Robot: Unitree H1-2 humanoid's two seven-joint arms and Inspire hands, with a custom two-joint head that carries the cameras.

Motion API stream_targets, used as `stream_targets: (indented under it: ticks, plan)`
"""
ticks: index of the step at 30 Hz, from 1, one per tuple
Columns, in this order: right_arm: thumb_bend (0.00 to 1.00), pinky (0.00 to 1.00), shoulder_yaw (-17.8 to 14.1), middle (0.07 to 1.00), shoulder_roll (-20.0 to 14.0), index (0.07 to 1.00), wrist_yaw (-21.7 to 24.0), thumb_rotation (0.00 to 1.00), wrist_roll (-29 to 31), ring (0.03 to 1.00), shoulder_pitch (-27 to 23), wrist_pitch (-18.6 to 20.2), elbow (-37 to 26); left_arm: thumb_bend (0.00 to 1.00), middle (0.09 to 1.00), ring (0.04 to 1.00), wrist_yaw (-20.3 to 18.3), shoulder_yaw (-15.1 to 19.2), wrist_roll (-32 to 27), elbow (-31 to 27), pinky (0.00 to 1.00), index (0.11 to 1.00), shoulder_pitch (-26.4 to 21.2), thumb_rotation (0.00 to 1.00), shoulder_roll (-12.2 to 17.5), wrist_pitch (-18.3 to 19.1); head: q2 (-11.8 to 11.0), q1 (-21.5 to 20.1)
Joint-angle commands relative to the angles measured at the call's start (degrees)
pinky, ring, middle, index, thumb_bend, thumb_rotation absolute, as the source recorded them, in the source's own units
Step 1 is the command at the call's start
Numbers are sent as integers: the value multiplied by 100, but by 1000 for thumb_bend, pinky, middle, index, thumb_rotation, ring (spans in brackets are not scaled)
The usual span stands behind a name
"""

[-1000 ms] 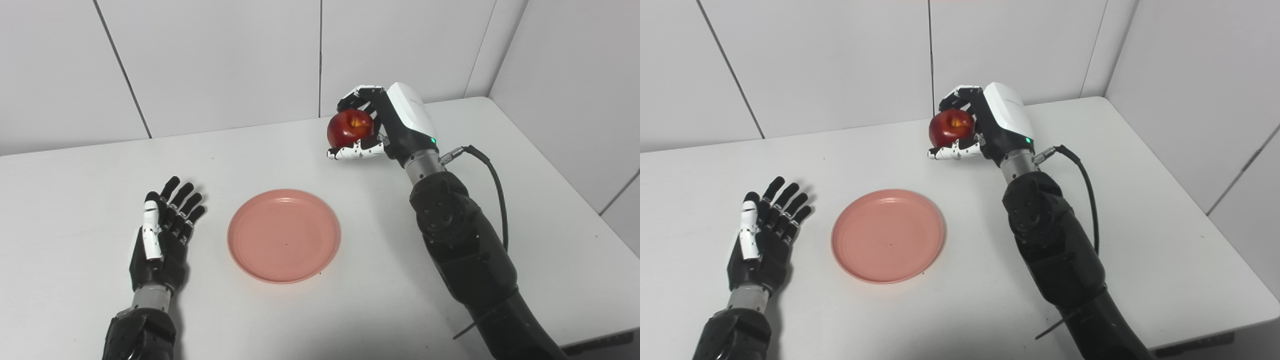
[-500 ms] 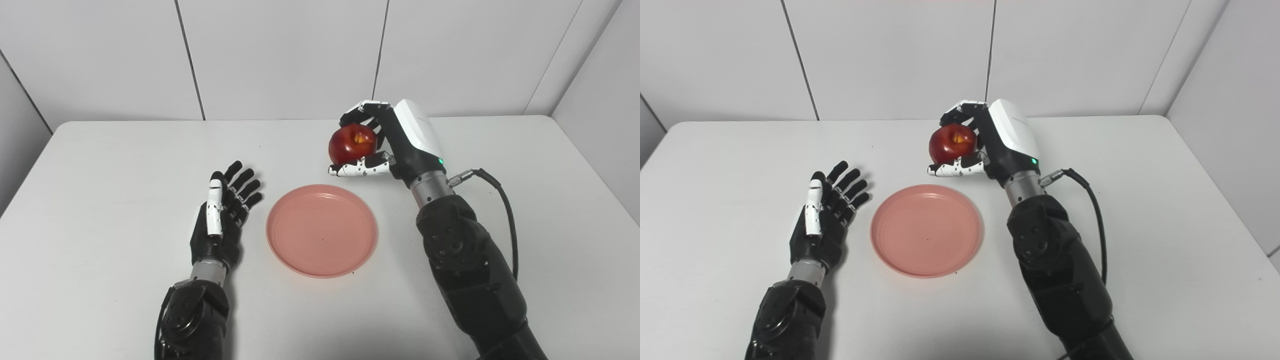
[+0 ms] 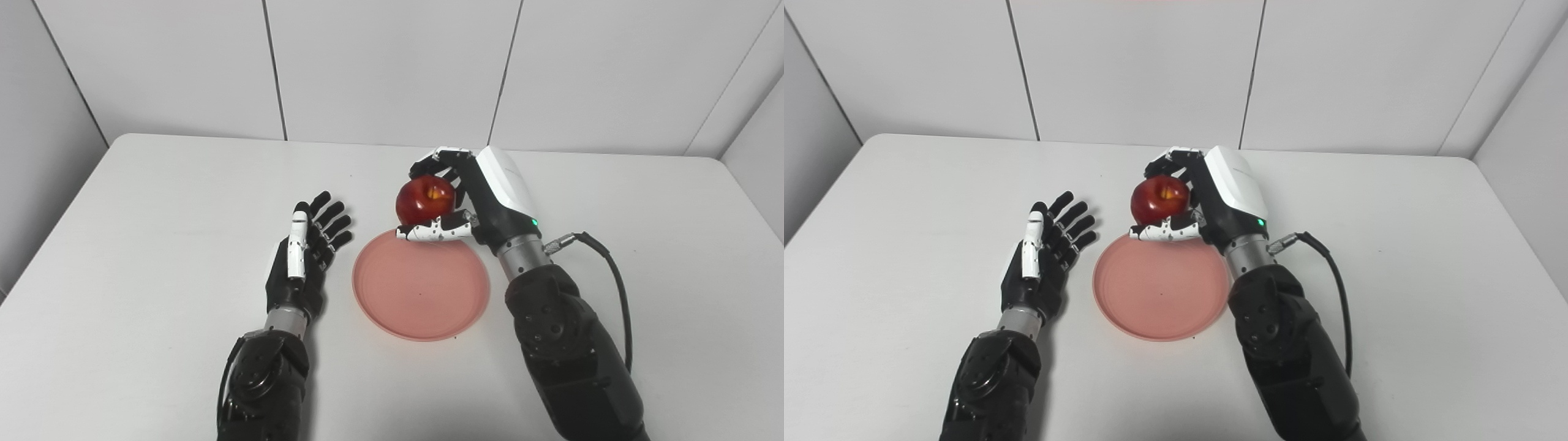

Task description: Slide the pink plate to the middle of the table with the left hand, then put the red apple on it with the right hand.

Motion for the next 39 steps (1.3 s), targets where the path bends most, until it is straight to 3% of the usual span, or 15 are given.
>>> stream_targets:
  ticks: [1, 39]
  plan:
    - [526, 314, 29, 446, 48, 522, -44, 0, -75, 393, -99, -276, -64, 398, 845, 827, 113, 7, 66, -69, 823, 841, -56, 1000, -74, 112, 8, 7]
    - [524, 296, 258, 429, 124, 526, -203, 0, -163, 377, 395, -713, 857, 400, 835, 820, 180, 12, 125, -125, 808, 828, -87, 1000, -113, 98, 158, -1]
